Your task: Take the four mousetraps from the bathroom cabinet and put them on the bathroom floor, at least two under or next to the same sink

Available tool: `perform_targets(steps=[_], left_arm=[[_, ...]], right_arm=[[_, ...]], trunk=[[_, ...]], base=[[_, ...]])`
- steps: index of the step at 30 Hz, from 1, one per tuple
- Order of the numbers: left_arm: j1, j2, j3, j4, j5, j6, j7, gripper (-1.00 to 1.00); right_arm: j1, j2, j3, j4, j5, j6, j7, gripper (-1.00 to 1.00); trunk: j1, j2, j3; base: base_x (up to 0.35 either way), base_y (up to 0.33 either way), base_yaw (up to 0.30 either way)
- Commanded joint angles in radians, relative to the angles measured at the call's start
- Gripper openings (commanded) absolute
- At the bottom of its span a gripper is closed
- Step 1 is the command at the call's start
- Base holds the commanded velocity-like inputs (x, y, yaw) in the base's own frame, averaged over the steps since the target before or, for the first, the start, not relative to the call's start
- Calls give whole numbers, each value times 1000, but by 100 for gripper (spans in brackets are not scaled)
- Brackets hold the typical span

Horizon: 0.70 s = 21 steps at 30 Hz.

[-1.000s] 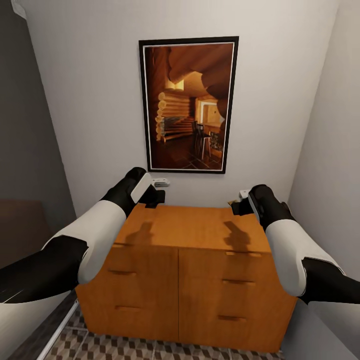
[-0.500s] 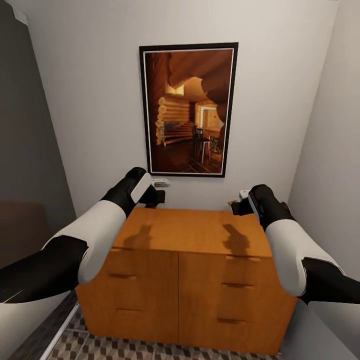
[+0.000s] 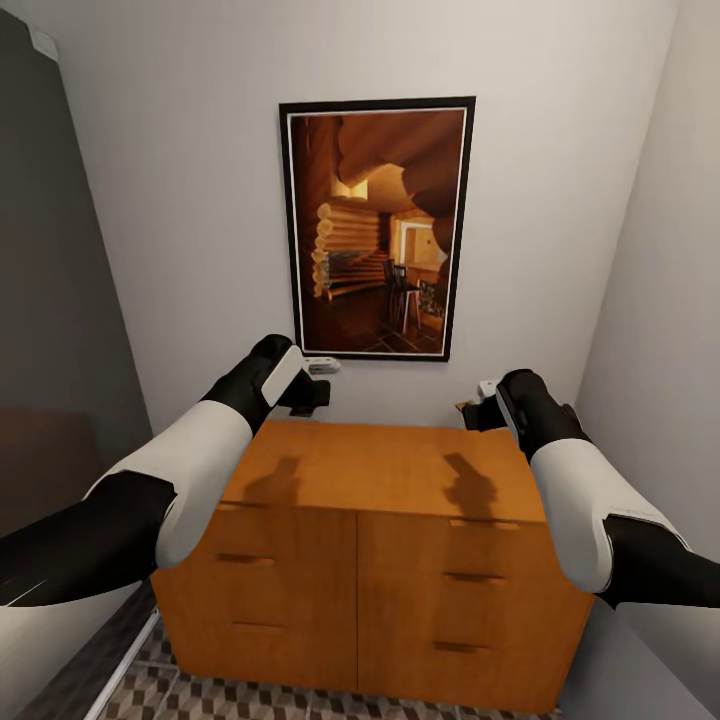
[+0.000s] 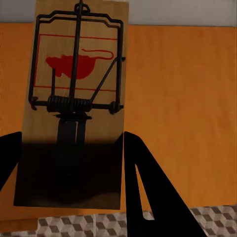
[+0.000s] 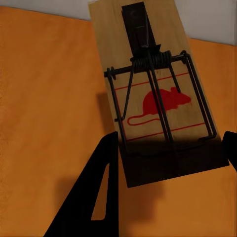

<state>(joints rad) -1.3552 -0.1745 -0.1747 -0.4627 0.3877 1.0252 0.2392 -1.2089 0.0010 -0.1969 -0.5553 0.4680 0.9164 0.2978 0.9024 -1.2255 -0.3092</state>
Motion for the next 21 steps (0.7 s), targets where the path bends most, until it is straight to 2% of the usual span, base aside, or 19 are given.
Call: perform_targets(steps=[1, 5, 21], left_arm=[[-1, 0, -3, -1, 8, 3, 8, -100], [-1, 0, -3, -1, 8, 3, 8, -100], [-1, 0, -2, -1, 15, 3, 11, -100]], right_arm=[[-1, 0, -4, -1, 9, 3, 7, -100], [0, 1, -4, -2, 9, 3, 6, -100], [0, -1, -6, 0, 6, 2, 7, -100]], trunk=[[-4, 6, 2], [-19, 34, 14], [-19, 34, 14]], base=[[0, 0, 0], [0, 0, 0], [-11, 0, 0]])
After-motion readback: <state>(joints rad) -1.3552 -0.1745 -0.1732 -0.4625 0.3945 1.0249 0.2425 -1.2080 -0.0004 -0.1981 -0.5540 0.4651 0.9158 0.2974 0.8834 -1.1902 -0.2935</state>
